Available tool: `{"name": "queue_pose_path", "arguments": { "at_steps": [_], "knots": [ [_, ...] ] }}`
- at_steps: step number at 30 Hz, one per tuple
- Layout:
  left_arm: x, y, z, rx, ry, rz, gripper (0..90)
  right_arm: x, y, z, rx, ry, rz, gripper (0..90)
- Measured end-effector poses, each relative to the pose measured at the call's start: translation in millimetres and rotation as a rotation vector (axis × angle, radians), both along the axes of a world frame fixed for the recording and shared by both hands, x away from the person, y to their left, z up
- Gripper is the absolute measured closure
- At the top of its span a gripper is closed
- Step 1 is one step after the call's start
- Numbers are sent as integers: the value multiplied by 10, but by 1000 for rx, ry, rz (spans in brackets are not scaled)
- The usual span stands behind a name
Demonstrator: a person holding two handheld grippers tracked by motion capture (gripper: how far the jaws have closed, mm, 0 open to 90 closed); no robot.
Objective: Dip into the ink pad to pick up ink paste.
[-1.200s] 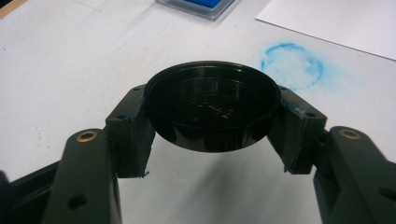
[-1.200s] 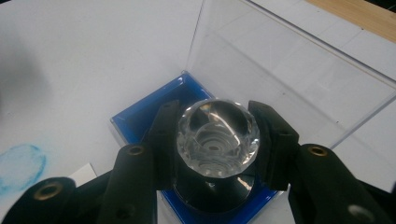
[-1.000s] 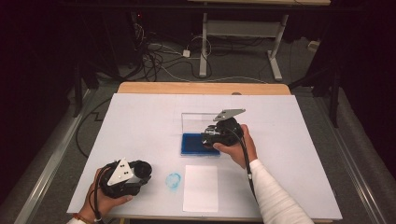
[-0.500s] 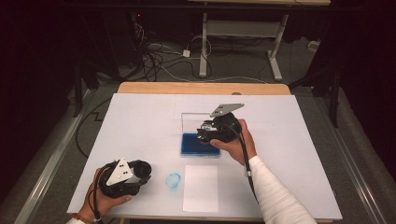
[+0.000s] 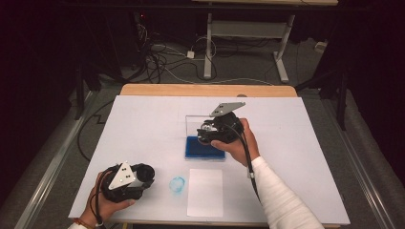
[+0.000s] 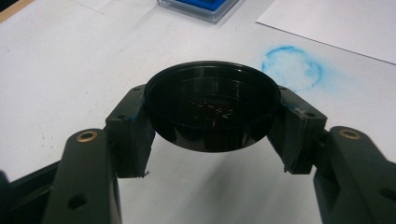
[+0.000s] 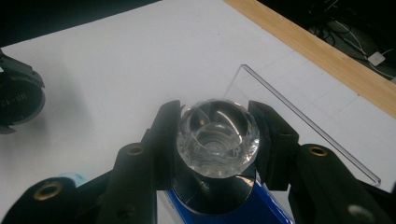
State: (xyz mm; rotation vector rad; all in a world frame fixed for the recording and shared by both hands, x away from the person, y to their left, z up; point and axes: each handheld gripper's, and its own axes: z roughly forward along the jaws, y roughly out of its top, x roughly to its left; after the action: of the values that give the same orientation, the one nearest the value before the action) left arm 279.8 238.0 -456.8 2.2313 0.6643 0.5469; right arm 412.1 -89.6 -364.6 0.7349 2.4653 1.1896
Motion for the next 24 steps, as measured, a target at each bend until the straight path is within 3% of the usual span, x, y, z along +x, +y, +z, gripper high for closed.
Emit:
{"name": "queue_pose_path", "arguments": {
  "at_steps": [12,24],
  "knots": [
    [1,4,-1,4,1,1,365,44,62,-71,-8,12,-4,570],
    [4,8,-9,5,4,-1,365,146,218,-418,-57,59,-3,571]
  ]
}}
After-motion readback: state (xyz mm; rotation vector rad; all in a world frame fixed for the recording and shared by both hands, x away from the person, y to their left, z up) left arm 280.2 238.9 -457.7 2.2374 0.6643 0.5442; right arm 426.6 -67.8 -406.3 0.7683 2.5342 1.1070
